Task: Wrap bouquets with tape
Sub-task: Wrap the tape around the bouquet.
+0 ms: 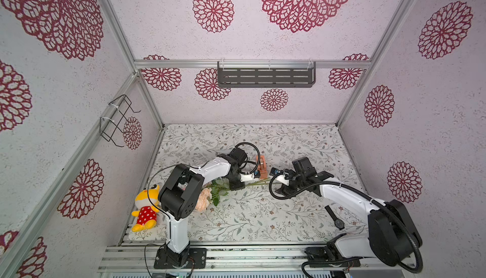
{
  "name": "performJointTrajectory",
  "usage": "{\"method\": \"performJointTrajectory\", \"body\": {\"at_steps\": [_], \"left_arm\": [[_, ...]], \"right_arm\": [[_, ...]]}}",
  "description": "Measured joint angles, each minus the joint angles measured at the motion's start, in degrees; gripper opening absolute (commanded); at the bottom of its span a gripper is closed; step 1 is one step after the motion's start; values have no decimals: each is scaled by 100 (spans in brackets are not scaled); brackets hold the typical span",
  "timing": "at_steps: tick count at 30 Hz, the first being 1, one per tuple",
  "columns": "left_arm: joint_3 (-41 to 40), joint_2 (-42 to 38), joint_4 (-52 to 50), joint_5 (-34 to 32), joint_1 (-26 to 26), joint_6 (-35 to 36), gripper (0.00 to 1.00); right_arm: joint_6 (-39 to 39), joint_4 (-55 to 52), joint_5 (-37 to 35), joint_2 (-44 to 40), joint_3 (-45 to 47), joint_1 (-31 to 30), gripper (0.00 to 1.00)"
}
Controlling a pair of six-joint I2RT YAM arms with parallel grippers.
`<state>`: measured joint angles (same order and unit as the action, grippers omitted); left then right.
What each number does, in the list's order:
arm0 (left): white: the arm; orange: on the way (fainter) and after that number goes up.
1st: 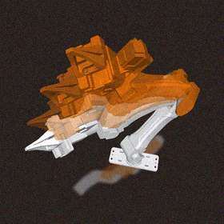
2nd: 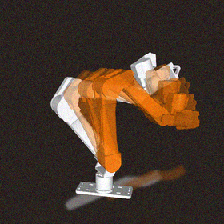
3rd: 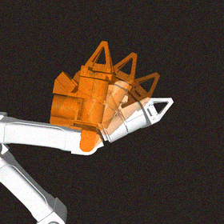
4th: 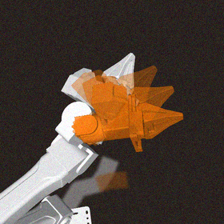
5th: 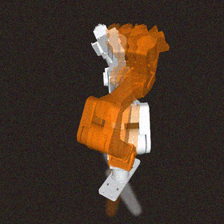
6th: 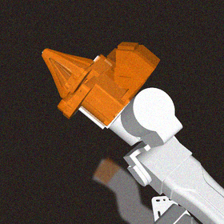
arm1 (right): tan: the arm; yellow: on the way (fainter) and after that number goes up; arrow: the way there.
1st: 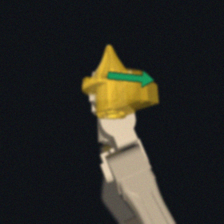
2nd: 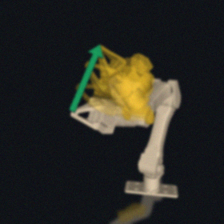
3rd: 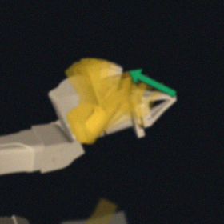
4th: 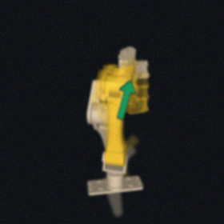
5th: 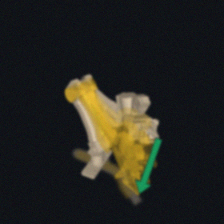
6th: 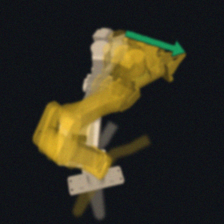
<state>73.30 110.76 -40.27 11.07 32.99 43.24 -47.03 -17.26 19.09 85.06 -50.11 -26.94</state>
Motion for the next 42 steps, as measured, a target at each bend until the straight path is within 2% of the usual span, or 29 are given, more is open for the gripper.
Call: {"method": "performJointTrajectory", "body": {"at_steps": [2,6,10,14,20,21,23,25,27,36,39,42], "left_arm": [[4,2,-4,4,-2,0,0],[7,20,-11,17,-4,0,0],[138,184,-101,26,-7,-9,0],[177,212,-114,70,-20,-24,0],[208,225,-144,85,-35,-44,0],[240,243,-170,85,-37,-44,0],[262,260,-177,87,-42,-46,0],[262,260,-173,87,-42,-63,0],[262,260,-164,87,-44,-87,0],[39,22,50,345,-264,-142,17],[-39,-98,11,389,-367,-129,26],[-74,-251,-109,461,-450,-127,29]], "right_arm": [[-444,-42,146,540,-398,127,59],[-1078,-212,439,1434,-1040,428,69],[-1556,-586,560,2050,-1582,535,68],[-1867,-977,560,2516,-2055,542,65],[-2098,-1189,564,2660,-2124,540,66],[-2100,-1202,557,2662,-2129,540,61],[-2131,-1226,511,2662,-2129,538,47],[-2173,-1213,476,2662,-2127,535,24],[-2188,-1108,459,2643,-2061,535,19],[-2188,-256,-7,2002,-1121,234,0],[-2135,39,-199,1838,-874,101,0],[-2070,317,-328,1694,-643,46,0]]}}
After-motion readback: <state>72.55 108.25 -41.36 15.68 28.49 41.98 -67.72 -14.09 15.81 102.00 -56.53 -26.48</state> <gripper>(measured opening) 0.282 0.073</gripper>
